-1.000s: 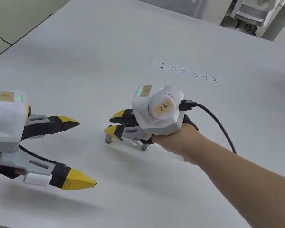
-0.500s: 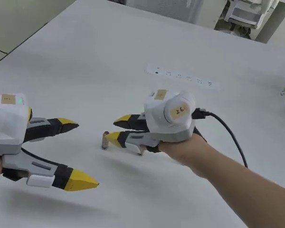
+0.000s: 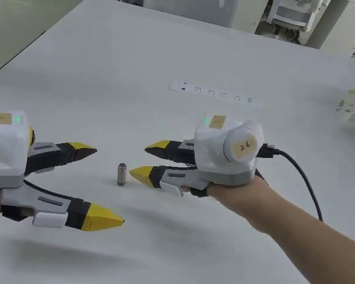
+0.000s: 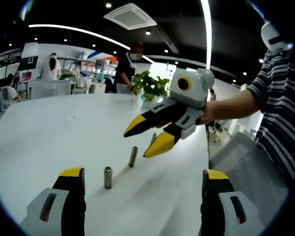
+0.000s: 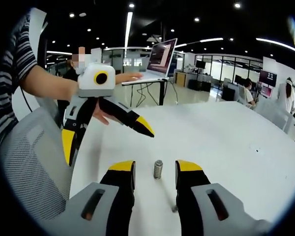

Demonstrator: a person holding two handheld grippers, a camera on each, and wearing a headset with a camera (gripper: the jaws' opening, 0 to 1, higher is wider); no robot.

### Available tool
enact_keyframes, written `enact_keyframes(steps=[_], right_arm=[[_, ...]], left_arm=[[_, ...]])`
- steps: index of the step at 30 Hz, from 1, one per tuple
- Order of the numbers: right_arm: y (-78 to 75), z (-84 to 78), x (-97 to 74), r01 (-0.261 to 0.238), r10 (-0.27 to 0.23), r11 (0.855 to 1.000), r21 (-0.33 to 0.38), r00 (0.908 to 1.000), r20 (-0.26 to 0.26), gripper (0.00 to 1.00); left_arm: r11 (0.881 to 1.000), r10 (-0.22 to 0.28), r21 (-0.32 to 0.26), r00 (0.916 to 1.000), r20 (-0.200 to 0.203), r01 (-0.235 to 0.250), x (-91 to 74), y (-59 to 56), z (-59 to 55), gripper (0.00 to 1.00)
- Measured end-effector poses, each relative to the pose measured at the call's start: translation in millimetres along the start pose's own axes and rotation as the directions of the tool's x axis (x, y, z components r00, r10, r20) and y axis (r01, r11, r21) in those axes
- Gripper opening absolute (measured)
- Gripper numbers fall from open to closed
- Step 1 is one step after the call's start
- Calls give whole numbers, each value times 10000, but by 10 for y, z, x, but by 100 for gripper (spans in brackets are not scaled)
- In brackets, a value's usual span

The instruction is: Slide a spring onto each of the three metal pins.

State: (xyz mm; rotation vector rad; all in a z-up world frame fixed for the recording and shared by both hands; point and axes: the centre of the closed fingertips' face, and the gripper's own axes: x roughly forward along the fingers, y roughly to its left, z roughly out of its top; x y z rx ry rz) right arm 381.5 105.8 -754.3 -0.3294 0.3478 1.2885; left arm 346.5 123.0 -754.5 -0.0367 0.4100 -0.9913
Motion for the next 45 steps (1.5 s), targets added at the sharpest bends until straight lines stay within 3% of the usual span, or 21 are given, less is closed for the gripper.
enact_keyframes(steps=[10, 17, 32, 41, 45], right_arm=[[-23, -172, -280, 611, -622, 9970, 479, 9978, 237, 42], [-55, -201, -469, 956, -1010, 9920, 826, 9929, 636, 49], [-220, -389, -912, 1833, -2003, 9696, 1622, 9751, 954, 70], [-261, -490, -1118, 2227, -2522, 9530, 2055, 9589, 1300, 90], [-245, -585, -1186, 2345, -2611, 9509, 2019, 9581, 1173, 95]], left_arm=[[9999, 104, 29, 9998, 164, -104, -1, 25, 59, 97], [10000, 19, 51, 9994, 348, -21, 45, -23, 101, 98], [9999, -42, 132, 9989, 466, 36, 53, -60, 114, 98], [9999, 26, 106, 9971, 761, -34, 36, -41, 175, 98], [9998, 202, 54, 9962, 847, -208, -7, -7, 172, 98]])
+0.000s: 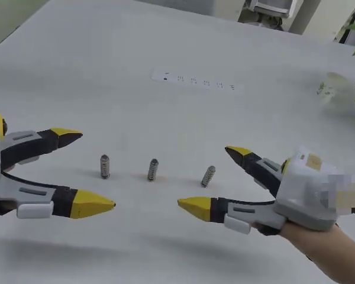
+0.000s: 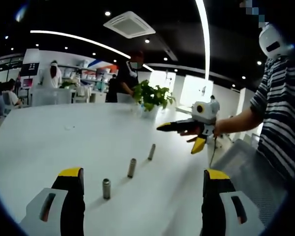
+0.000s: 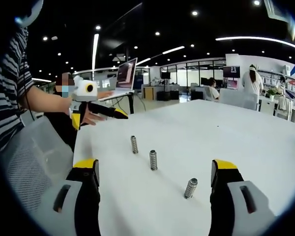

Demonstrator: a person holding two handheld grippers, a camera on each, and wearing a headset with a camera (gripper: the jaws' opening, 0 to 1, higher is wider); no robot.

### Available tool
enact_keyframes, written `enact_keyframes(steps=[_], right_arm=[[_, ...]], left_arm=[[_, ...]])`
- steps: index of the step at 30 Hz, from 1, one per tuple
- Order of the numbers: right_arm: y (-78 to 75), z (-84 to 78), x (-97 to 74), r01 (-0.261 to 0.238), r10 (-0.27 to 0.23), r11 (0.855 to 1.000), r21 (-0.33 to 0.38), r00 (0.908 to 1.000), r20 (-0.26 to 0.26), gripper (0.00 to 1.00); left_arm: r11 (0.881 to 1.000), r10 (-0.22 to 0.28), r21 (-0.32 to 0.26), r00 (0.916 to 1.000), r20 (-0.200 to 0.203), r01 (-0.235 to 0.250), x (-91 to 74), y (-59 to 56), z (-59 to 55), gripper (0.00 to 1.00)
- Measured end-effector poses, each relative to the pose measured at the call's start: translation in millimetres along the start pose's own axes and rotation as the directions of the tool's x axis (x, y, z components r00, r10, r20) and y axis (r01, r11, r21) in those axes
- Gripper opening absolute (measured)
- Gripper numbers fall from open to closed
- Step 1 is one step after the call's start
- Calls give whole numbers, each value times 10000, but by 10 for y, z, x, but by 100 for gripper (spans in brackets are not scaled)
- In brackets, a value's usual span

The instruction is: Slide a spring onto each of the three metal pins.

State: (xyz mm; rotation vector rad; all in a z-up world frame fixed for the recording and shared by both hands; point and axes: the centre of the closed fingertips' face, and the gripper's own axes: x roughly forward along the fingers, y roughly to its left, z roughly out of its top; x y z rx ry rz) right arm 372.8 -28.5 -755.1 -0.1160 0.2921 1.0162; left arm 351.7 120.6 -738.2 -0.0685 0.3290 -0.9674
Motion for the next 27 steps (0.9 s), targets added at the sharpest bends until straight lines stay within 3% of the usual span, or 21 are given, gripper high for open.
enact_keyframes(steps=[11, 15, 27], right_arm=[[-106, -88, -228, 466, -478, 9976, 507, 9986, 230, 99], [-173, -86, -297, 706, -719, 9959, 569, 9972, 214, 99], [-182, -125, -375, 845, -847, 9951, 515, 9964, 7, 99]], left_arm=[[9989, 401, 234, 9990, 204, -405, -78, 44, 38, 98], [9985, 445, 319, 9990, 96, -448, -95, 48, 14, 98], [9973, 720, 115, 9974, 100, -721, -185, 118, -39, 98]])
